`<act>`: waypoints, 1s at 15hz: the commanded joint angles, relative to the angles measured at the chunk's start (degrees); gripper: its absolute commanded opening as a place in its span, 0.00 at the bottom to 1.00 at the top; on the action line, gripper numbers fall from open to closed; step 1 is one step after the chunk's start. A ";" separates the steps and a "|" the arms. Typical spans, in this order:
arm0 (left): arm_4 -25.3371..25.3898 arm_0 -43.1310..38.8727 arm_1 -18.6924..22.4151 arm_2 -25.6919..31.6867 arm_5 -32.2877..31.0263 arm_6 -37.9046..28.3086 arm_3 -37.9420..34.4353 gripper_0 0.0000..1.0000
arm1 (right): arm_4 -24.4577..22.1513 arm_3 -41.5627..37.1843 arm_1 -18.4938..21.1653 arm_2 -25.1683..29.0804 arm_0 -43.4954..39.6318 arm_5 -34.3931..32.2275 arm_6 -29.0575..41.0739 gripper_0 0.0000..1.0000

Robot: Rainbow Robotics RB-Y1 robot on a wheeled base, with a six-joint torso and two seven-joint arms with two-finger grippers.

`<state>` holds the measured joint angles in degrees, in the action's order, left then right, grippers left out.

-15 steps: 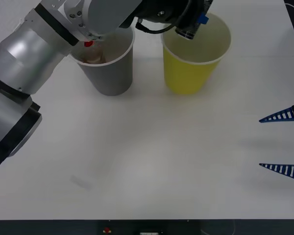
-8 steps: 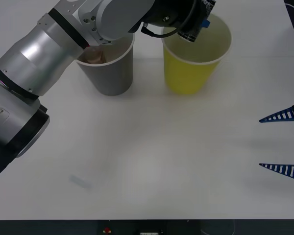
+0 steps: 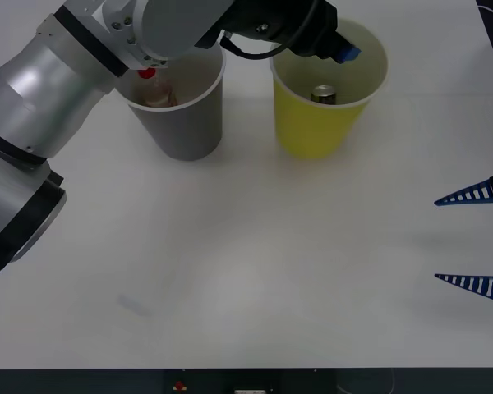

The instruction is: Put the can into the green bin and the plastic bottle into the gray bin

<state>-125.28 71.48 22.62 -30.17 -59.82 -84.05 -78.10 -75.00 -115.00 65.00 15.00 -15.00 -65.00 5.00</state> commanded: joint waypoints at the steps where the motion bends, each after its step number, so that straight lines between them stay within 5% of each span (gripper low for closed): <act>1: 4.51 -6.71 4.19 5.39 -4.43 4.68 -9.88 1.00 | 0.00 0.00 0.00 0.00 0.00 0.00 0.00 1.00; 6: 14.18 -23.49 15.97 12.60 -7.33 16.90 -28.52 1.00 | 0.00 0.00 0.00 0.00 0.00 0.00 0.00 1.00; 10: 17.17 -36.33 25.37 16.81 -5.92 19.89 -41.61 1.00 | 0.00 0.00 0.00 0.00 0.00 0.00 0.00 1.00; 15: 27.28 -48.98 37.06 20.07 0.67 29.12 -47.68 1.00 | 0.00 0.00 0.00 0.00 0.00 0.00 0.00 1.00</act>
<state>-99.53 24.05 58.09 -10.41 -60.26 -56.41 -125.35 -75.00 -115.00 65.00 15.00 -15.00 -65.00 5.00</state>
